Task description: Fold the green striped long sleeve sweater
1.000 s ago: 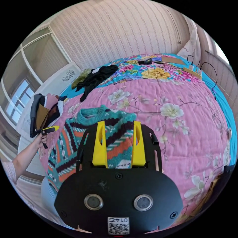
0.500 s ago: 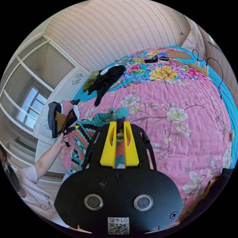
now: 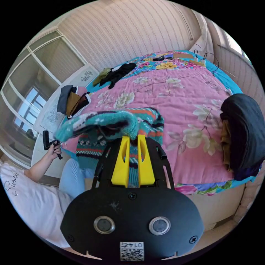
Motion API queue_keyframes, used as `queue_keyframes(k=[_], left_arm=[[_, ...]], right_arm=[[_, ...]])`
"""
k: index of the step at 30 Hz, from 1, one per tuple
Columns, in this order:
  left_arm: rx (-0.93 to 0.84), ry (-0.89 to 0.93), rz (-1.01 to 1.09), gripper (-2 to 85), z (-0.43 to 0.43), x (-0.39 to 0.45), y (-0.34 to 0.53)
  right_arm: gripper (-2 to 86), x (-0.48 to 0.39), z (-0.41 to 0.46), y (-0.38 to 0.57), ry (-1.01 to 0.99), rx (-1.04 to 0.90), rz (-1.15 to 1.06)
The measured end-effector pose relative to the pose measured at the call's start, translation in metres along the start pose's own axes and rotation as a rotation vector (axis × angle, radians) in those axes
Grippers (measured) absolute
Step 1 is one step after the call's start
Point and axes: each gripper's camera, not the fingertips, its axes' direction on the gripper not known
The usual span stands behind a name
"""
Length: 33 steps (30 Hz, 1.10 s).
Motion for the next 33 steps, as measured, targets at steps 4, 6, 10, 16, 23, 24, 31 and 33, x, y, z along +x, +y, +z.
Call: queue_keyframes(k=[4,6,10,16,23,24,31,33], left_arm=[[-0.116,-0.025,-0.029,4.8,0.014,-0.007,0.037],[-0.144,-0.039,-0.056,4.9,0.011,-0.009,0.049],[-0.056,-0.082,-0.139,4.8,-0.021,-0.011,0.078],[0.016,-0.088,-0.200,7.9,-0.022,0.012,0.090],[-0.082,0.029,-0.425,6.4,0.030,0.002,0.098],[-0.073,0.026,-0.421,5.9,0.026,0.004,0.099],[-0.079,-0.267,-0.261,4.3,0.037,0.046,0.111],[-0.073,-0.297,-0.273,4.5,0.043,0.055,0.111]], right_arm=[[4.3,-0.001,0.017,0.030,0.091,-0.138,-0.008],[2.4,-0.002,0.019,0.037,0.143,-0.173,-0.002],[0.9,0.015,-0.004,0.052,0.115,-0.102,0.141],[6.0,-0.004,-0.006,0.053,0.069,-0.025,0.182],[9.4,0.014,0.048,0.065,-0.137,-0.115,0.474],[8.9,0.014,0.047,0.066,-0.144,-0.106,0.477],[7.6,-0.022,0.073,0.070,0.023,-0.177,0.372],[7.8,-0.032,0.084,0.068,0.055,-0.195,0.386]])
